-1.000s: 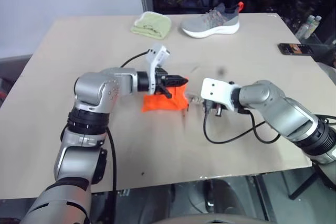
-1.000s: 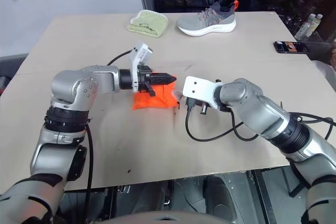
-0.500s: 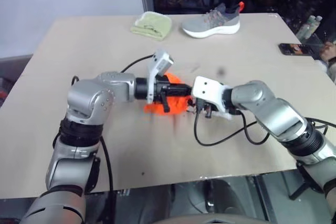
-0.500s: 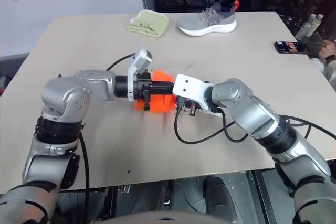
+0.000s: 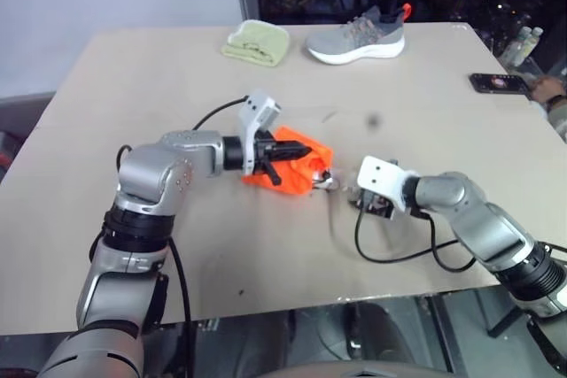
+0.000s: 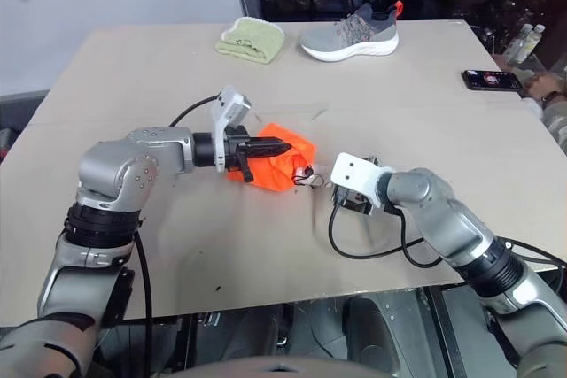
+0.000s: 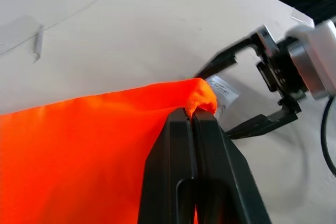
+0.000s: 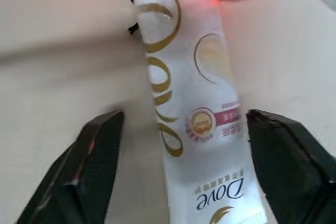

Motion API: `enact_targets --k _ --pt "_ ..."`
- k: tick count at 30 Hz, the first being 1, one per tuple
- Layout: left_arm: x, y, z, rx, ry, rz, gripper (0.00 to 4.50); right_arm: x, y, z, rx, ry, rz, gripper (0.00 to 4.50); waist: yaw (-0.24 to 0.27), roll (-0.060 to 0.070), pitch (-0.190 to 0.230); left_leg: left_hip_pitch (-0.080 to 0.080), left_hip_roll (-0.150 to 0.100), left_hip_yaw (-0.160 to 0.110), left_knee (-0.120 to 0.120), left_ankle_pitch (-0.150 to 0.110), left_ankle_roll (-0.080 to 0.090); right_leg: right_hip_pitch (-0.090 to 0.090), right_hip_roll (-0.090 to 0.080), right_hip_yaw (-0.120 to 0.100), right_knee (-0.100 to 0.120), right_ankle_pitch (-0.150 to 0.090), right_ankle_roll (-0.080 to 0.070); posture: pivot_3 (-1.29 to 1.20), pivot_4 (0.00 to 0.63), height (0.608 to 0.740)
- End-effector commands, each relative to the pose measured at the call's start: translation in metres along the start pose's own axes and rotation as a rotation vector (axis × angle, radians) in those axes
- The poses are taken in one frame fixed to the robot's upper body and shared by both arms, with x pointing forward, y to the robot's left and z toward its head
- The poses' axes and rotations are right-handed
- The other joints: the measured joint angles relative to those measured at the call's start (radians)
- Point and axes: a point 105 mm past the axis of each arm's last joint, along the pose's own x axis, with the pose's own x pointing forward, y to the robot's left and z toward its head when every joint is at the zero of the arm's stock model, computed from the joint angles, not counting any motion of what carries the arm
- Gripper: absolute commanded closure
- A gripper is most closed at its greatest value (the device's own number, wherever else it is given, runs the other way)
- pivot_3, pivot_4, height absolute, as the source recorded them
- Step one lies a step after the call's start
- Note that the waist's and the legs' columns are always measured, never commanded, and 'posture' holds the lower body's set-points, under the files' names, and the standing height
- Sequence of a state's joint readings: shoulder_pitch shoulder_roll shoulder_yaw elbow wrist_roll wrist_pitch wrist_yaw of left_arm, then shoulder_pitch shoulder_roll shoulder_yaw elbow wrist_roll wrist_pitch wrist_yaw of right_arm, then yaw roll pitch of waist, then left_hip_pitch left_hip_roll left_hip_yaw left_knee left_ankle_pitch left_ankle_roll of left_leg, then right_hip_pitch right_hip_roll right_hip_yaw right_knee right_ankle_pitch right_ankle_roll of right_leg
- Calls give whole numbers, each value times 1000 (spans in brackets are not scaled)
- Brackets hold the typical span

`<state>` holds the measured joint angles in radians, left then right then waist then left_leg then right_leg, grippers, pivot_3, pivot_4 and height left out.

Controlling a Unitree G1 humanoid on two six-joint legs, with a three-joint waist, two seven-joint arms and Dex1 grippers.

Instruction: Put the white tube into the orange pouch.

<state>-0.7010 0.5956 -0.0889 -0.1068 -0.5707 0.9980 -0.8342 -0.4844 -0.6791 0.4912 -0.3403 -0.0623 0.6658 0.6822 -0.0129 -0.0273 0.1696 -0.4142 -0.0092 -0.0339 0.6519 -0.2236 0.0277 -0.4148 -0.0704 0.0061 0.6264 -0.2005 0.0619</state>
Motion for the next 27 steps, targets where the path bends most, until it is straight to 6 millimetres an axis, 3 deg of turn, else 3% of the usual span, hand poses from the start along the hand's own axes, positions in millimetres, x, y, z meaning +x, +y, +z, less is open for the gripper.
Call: enact_targets --k 1,9,18,23,27 --pt "-2 -1 10 30 -40 12 4500 -2 -12 -5 -76 17 -126 657 0 0 0 0 0 0 0 0 0 0 0 0 0 0 0 0 150 740" --pt "0 -1 13 28 -58 25 4500 -3 -29 -12 -141 74 -299 657 2 0 0 0 0 0 0 0 0 0 0 0 0 0 0 0 150 740" --pt "1 1 17 24 -74 37 4500 18 -13 -19 -235 69 -333 657 -2 -2 -2 2 0 0 0 0 0 1 0 1 0 0 0 0 150 740" --pt "1 0 16 18 -76 37 4500 40 -5 -28 -276 65 -396 657 -5 -6 -4 4 1 0 0 0 -1 2 1 2 0 0 0 0 150 740" --pt "1 -1 16 16 -75 40 4500 51 -2 -34 -306 69 -402 657 -8 -8 -6 16 1 3 -3 0 0 12 1 5 0 -2 -3 0 150 740"
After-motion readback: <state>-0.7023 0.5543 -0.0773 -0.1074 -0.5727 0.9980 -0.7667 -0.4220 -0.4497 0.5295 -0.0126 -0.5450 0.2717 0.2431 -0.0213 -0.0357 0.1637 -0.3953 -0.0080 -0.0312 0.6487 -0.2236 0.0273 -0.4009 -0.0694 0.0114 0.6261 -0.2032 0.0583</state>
